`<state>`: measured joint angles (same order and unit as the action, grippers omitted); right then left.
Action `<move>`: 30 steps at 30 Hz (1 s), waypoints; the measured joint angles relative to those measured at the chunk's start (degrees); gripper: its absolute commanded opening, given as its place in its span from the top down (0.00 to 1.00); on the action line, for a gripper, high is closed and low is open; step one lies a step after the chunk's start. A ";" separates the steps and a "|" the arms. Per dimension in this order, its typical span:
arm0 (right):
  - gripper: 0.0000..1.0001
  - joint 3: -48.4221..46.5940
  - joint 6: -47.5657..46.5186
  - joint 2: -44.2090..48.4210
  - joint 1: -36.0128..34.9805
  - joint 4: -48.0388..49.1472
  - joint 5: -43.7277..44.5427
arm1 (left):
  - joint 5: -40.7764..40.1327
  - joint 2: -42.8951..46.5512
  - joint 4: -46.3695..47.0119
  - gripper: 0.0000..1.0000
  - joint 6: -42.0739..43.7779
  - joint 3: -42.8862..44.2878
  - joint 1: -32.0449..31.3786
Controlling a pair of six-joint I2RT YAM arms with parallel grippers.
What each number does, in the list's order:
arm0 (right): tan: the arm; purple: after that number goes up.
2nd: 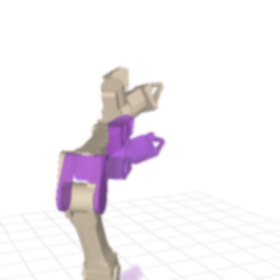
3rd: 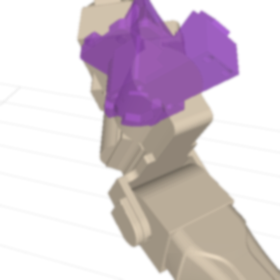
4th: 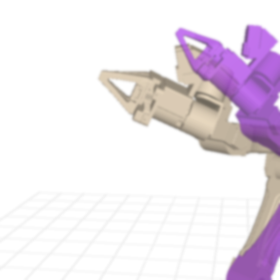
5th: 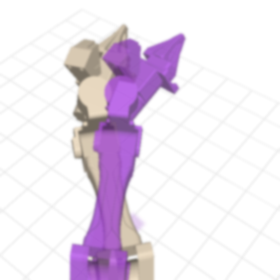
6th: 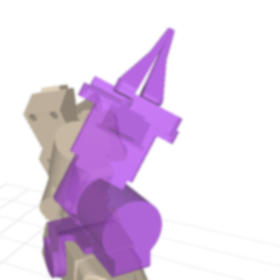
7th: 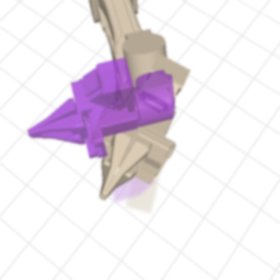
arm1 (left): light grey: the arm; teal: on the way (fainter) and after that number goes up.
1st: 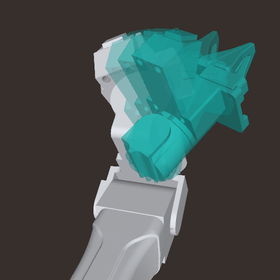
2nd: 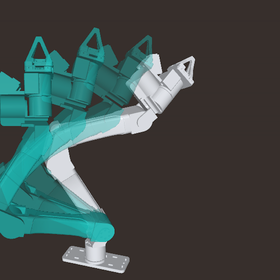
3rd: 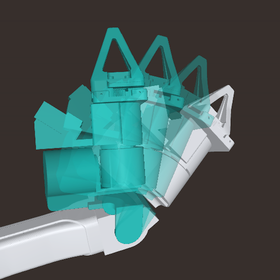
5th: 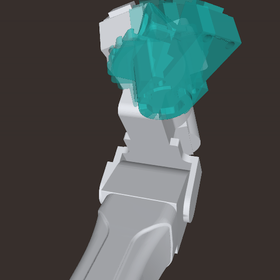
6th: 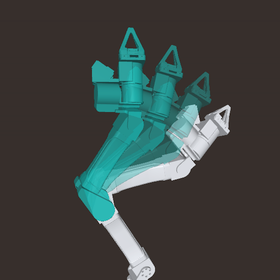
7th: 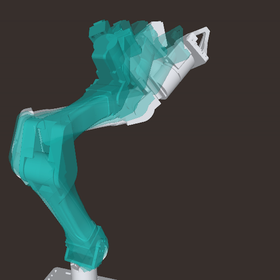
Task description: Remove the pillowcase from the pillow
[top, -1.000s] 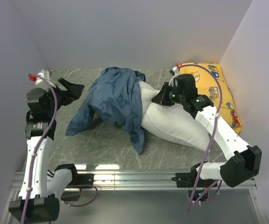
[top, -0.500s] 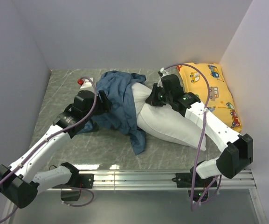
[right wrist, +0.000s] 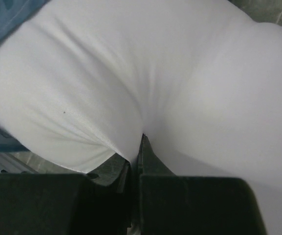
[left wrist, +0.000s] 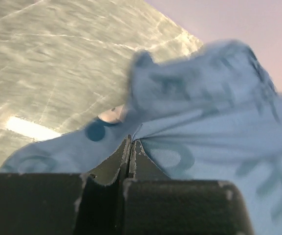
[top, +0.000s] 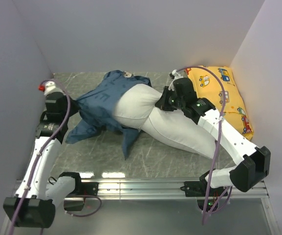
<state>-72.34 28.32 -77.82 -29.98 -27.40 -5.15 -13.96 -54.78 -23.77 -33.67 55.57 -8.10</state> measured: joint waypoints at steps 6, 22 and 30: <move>1.00 0.15 -0.26 5.33 3.74 -2.86 -3.32 | 17.29 -0.02 5.60 0.99 -2.78 -5.90 23.47; 1.00 -4.74 -0.46 14.16 8.04 -7.63 -5.60 | 25.51 -8.04 13.20 0.99 -7.61 -12.76 33.09; 1.00 -12.33 0.42 18.16 8.92 -8.63 -7.15 | 26.43 -11.17 14.78 0.99 -9.57 -15.32 34.21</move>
<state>-84.66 28.73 -59.66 -21.06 -36.03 -12.29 12.47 -65.95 -8.99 -43.24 40.25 26.11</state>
